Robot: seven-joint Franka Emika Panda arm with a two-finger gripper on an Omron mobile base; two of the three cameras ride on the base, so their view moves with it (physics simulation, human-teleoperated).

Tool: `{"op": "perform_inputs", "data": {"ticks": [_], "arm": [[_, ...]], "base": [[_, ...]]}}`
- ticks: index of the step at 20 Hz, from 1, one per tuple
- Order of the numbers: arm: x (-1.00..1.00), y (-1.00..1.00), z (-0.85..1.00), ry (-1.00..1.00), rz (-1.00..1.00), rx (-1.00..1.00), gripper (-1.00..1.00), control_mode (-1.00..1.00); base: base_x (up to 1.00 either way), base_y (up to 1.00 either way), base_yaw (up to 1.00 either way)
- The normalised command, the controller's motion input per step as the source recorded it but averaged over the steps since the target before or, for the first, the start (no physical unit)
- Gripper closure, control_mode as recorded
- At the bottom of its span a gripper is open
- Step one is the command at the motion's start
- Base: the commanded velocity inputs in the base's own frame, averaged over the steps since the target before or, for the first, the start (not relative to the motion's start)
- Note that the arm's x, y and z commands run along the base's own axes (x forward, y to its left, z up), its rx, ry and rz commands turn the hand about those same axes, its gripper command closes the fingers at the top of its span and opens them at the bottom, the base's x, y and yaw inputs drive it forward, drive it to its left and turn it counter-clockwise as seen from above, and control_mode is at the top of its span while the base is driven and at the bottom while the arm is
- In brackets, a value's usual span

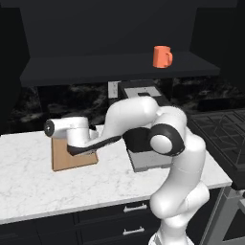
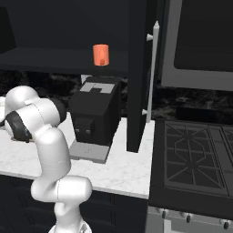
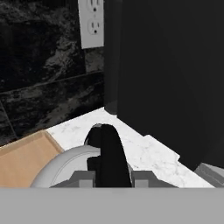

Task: Pick the kettle from the counter and place it on the tray. Then pick the mug from the cabinet and place it on the tray. Then close the cabinet doors.

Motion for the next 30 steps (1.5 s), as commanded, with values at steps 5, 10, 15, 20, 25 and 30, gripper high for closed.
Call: {"op": "perform_inputs", "data": {"ticks": [5,10,15,20,25,30], "arm": [[0.30,0.31,0.01,-0.14,0.21,-0.08,1.00,-1.00],[0.15,0.13,-0.14,-0.14,0.08,-0.14,1.00,-1.00],[0.36,0.17,-0.05,-0.09,0.03,-0.02,1.00,-1.00],[0.37,0.23,-0.04,-0.01,0.00,0.00,1.00,-1.00],[0.44,0.26,-0.25,0.00,0.00,0.00,1.00,-1.00],[0.45,0.24,-0.31,0.00,0.00,0.00,1.00,-1.00]], "base": [[0.00,0.00,0.00],[0.00,0.00,0.00],[0.00,0.00,0.00],[0.00,0.00,0.00],[0.00,0.00,0.00],[0.00,0.00,0.00]]}}
